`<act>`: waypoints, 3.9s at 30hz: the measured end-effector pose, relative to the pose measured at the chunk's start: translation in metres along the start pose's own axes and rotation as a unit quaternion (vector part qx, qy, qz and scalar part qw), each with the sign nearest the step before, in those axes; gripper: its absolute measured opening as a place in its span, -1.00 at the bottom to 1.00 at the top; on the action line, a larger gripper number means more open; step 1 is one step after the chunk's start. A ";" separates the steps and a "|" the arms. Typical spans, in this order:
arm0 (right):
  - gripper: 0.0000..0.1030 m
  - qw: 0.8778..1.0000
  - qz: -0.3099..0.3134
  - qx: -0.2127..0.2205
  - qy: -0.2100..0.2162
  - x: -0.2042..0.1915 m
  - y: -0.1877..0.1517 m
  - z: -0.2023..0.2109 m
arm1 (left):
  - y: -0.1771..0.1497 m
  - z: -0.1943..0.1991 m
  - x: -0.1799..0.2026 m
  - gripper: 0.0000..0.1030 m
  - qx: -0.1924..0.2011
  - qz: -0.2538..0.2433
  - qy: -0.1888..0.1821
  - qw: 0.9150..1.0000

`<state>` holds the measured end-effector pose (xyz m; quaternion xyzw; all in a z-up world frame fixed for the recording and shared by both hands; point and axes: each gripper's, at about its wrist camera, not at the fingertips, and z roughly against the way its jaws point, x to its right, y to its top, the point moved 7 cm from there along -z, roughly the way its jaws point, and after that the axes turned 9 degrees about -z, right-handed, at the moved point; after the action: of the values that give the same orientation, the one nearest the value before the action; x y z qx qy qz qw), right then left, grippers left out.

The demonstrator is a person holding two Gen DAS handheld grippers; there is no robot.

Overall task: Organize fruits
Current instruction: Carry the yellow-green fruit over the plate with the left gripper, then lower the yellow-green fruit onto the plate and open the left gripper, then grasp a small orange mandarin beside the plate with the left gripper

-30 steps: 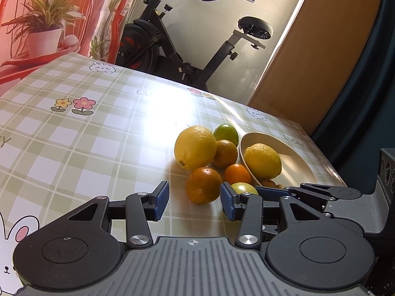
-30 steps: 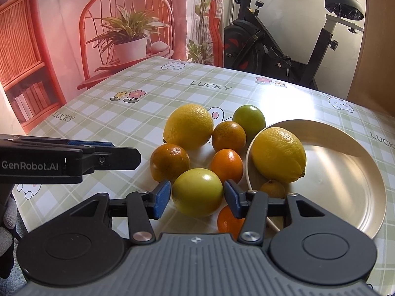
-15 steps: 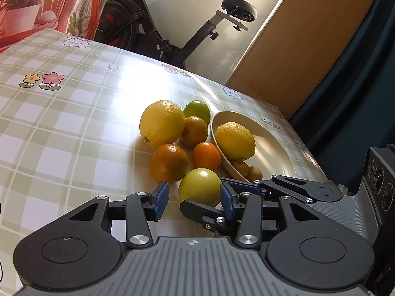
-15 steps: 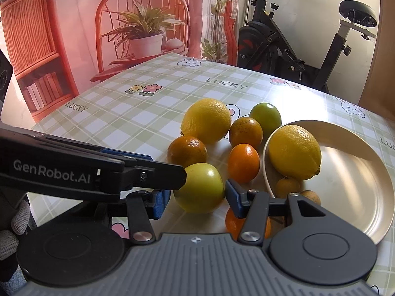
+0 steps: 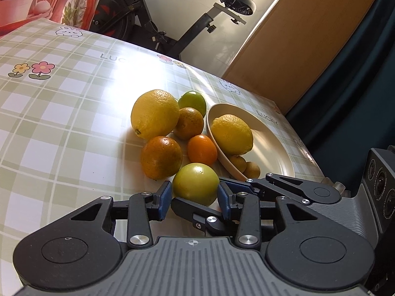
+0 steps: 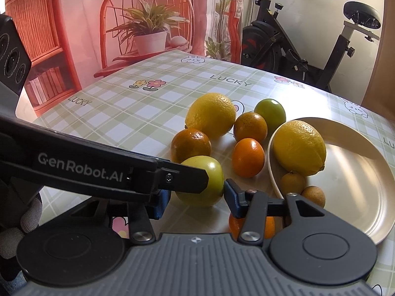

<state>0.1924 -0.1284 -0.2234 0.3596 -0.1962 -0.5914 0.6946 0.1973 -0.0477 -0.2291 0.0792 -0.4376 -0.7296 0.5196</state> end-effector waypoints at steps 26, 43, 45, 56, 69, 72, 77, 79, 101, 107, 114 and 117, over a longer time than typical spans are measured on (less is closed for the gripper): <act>-0.08 0.995 -0.033 0.084 -0.038 0.044 0.048 0.057 | 0.075 -0.014 0.082 -0.19 0.040 -0.133 -0.012 0.990; -0.10 0.985 -0.133 0.083 -0.069 0.160 0.055 0.038 | 0.107 -0.133 0.110 -0.19 -0.035 -0.151 -0.031 0.987; -0.10 0.985 -0.137 0.080 -0.069 0.168 0.055 0.031 | 0.108 -0.141 0.107 -0.19 -0.041 -0.149 -0.028 0.988; -0.10 0.984 -0.148 0.066 -0.067 0.188 0.055 0.007 | 0.110 -0.159 0.101 -0.19 -0.052 -0.155 -0.005 0.987; -0.07 0.981 -0.161 0.063 -0.087 0.188 0.061 0.017 | 0.119 -0.134 0.092 -0.14 -0.024 -0.141 0.012 0.990; -0.07 0.981 -0.156 0.069 -0.087 0.184 0.062 0.027 | 0.121 -0.117 0.089 -0.04 -0.012 -0.143 0.014 0.989; -0.07 0.982 -0.152 0.079 -0.085 0.172 0.064 0.042 | 0.120 -0.083 0.078 -0.03 0.002 -0.138 0.021 0.990; -0.07 0.982 -0.147 0.081 -0.085 0.167 0.064 0.047 | 0.118 -0.070 0.071 -0.03 0.006 -0.138 0.027 0.990; -0.07 0.987 -0.124 0.090 -0.048 0.077 0.048 0.064 | 0.086 0.028 0.017 0.14 0.065 -0.150 0.085 0.983; -0.07 0.989 -0.111 0.084 -0.043 0.057 0.037 0.059 | 0.067 0.032 0.013 0.14 0.060 -0.138 0.083 0.985; -0.07 0.993 -0.082 0.066 -0.051 0.041 0.016 0.057 | 0.051 0.026 0.017 0.14 0.054 -0.125 0.074 0.988; -0.07 0.994 -0.077 0.055 -0.054 0.040 0.008 0.054 | 0.039 0.025 0.014 0.13 0.048 -0.111 0.072 0.990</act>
<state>0.1695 -0.1812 -0.1882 0.3785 -0.2377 -0.6501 0.6145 0.2038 -0.0479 -0.1811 0.2045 -0.4218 -0.7535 0.4610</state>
